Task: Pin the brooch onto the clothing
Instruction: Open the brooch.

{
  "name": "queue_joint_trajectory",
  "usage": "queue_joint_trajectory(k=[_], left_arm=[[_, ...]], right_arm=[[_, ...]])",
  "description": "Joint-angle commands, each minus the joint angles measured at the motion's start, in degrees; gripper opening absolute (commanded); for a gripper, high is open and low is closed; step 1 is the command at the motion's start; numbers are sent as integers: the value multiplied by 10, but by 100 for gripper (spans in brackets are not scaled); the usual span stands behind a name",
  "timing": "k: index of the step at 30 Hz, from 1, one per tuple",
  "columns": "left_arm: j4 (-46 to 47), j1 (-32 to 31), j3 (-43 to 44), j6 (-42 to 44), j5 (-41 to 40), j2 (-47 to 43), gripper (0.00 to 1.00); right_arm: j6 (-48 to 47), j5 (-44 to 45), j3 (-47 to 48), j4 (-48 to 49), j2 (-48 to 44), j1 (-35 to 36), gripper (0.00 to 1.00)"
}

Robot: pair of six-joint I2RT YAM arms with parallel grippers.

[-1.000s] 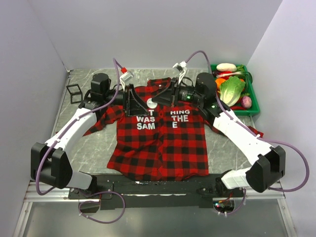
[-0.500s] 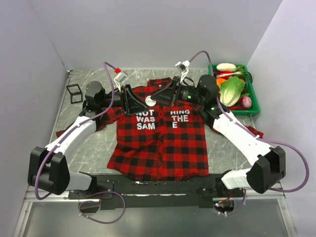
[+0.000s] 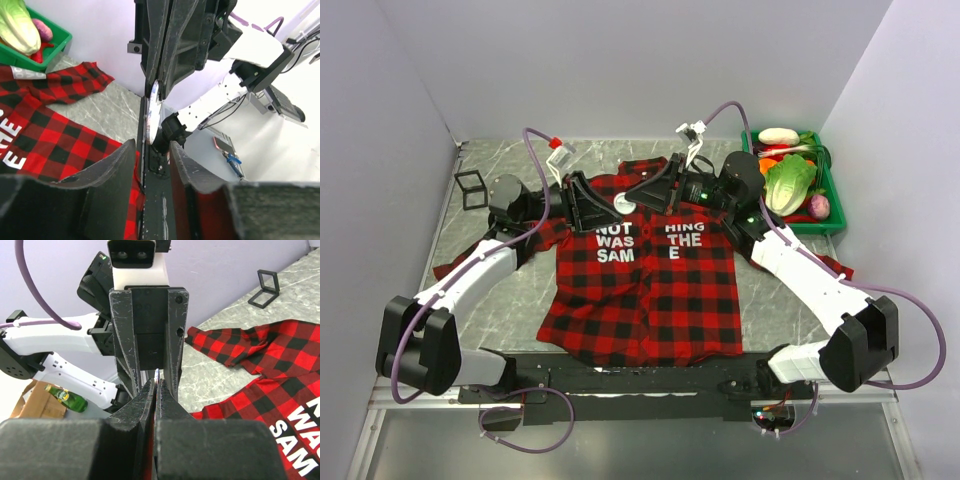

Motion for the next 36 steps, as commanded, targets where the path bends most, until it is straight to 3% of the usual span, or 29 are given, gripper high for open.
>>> queue_joint_trajectory(k=[1,11,16,29,36], left_arm=[[62,-4,-1,-27,-12,-7,36],[69,-4,-3,-30,-24,-8,31],[88,-4,-5,-45,-27,-5,13],[87,-4,-6,-46,-26,-6,26],[87,-5,-9,-44,-27,-6,7]], right_arm=[[-2,-8,-3,33,-1,1,0],[-12,-7,1,21,2,3,0],[-13,-8,4,17,8,7,0],[-25,-2,8,1,14,11,0],[-29,6,3,0,8,13,0]])
